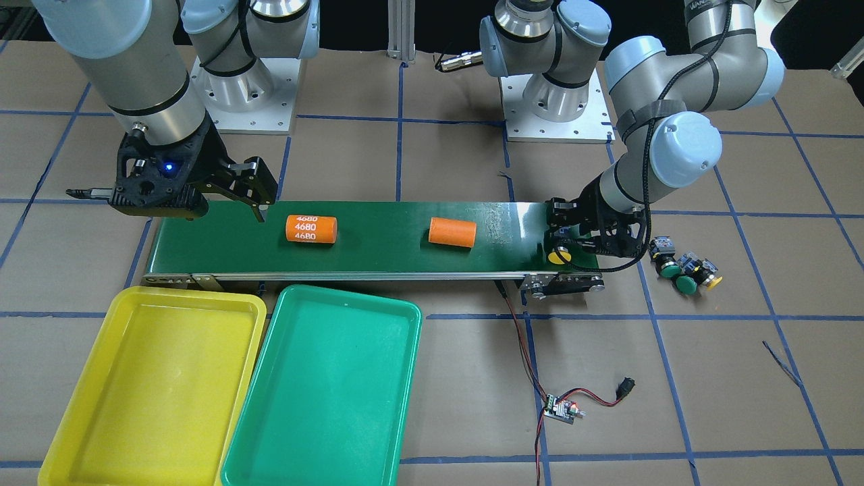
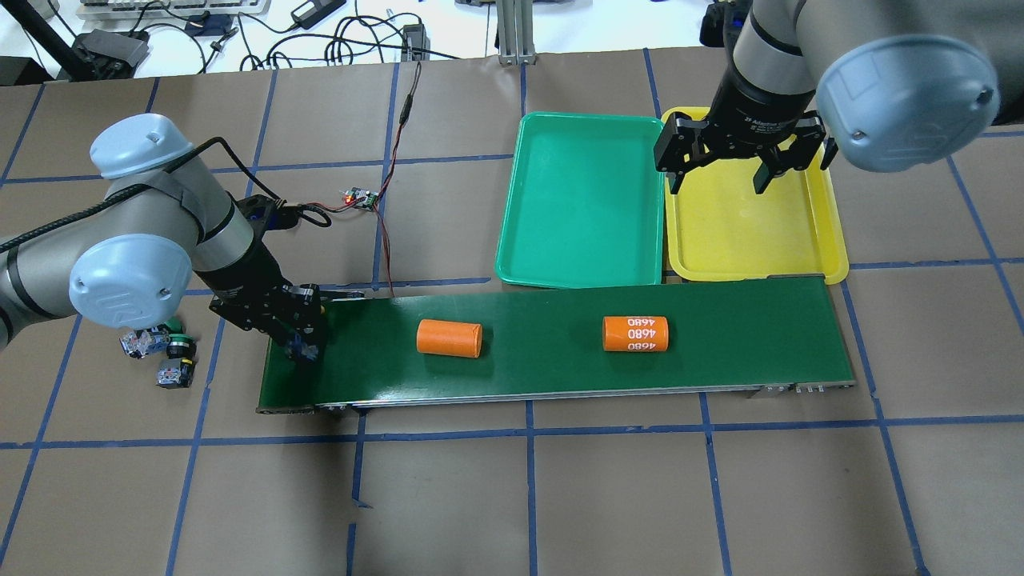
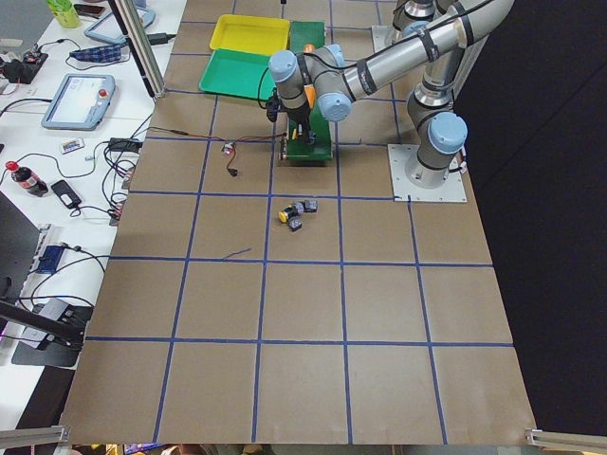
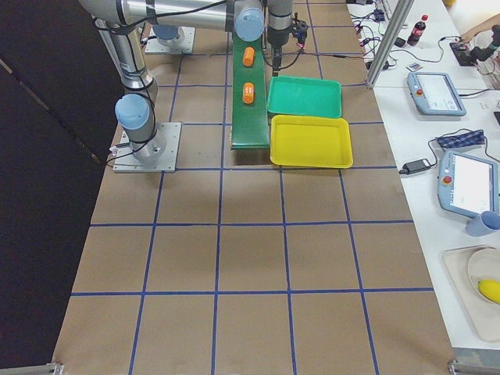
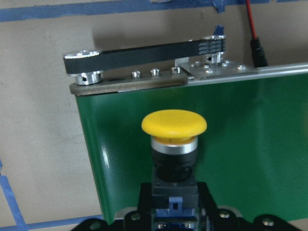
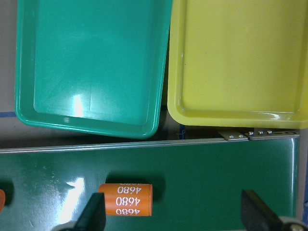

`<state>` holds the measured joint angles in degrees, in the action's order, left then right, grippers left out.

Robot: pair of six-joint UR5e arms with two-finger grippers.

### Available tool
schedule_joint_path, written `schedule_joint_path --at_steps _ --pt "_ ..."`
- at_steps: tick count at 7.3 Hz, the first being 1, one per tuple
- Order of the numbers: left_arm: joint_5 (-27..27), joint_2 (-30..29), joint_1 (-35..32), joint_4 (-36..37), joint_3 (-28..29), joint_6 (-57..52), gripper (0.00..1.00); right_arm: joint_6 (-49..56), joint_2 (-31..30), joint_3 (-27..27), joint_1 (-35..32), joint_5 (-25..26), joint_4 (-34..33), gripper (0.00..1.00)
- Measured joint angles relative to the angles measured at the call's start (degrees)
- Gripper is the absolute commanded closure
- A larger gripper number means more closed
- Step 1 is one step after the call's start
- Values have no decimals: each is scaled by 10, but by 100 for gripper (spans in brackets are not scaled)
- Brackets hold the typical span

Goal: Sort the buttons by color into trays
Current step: 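Set the yellow button on the belt and open the left gripper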

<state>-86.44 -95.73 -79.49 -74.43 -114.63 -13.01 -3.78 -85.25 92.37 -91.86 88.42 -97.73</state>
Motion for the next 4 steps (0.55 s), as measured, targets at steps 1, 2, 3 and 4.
schedule_joint_path --at_steps 1,2,3,4 --pt "0 1 0 0 3 3 0 0 0 0 0 0 0 0" --pt "-3 3 2 0 17 5 0 0 0 0 1 0 0 0" --pt "-15 1 8 -1 50 2 0 0 0 1 0 0 0 0" --pt "-39 -6 17 -2 93 -2 0 0 0 1 -1 0 0 0"
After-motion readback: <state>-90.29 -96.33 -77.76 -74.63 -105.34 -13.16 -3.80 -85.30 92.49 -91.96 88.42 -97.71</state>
